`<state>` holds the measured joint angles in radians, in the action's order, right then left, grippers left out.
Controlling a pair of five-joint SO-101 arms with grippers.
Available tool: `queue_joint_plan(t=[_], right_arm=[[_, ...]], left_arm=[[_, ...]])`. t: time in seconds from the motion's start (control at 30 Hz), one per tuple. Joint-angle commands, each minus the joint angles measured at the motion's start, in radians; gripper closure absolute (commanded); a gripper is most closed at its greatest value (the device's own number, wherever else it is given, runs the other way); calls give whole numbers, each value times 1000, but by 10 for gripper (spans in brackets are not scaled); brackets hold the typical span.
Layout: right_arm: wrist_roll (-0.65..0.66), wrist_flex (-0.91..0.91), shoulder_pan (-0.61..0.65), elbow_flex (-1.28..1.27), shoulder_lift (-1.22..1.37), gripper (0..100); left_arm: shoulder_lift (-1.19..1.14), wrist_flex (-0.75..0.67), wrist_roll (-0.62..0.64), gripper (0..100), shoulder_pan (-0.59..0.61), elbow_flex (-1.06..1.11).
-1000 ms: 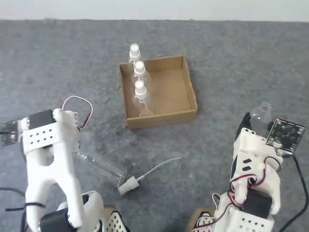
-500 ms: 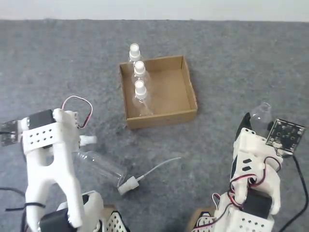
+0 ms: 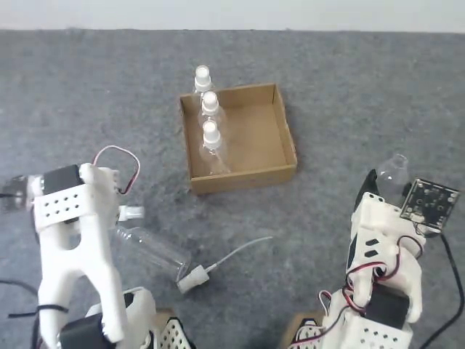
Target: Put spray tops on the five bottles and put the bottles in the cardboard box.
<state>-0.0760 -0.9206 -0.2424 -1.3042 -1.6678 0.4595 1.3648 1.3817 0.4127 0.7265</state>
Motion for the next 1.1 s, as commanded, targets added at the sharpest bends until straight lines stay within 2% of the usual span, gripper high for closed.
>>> queue_joint_plan(t=[0.0,0.23,0.43,0.6,0.83,0.97,1.07], right_arm=[[-9,27,-4,11,-15,954],[-9,27,-4,11,-15,954],[-9,27,-4,11,-15,954],[-6,27,-4,11,-15,954],[-6,27,-4,11,-15,954],[-6,27,-4,11,-15,954],[-6,27,-4,9,-15,954]], left_arm=[[41,-3,-292,844,5,-53],[41,-71,-778,844,6,-50],[34,-138,-1030,847,64,-48],[32,-137,-1260,849,95,-48],[38,-204,-1714,867,100,-10],[31,-285,-1903,867,94,45],[29,-279,-2051,864,84,62]])
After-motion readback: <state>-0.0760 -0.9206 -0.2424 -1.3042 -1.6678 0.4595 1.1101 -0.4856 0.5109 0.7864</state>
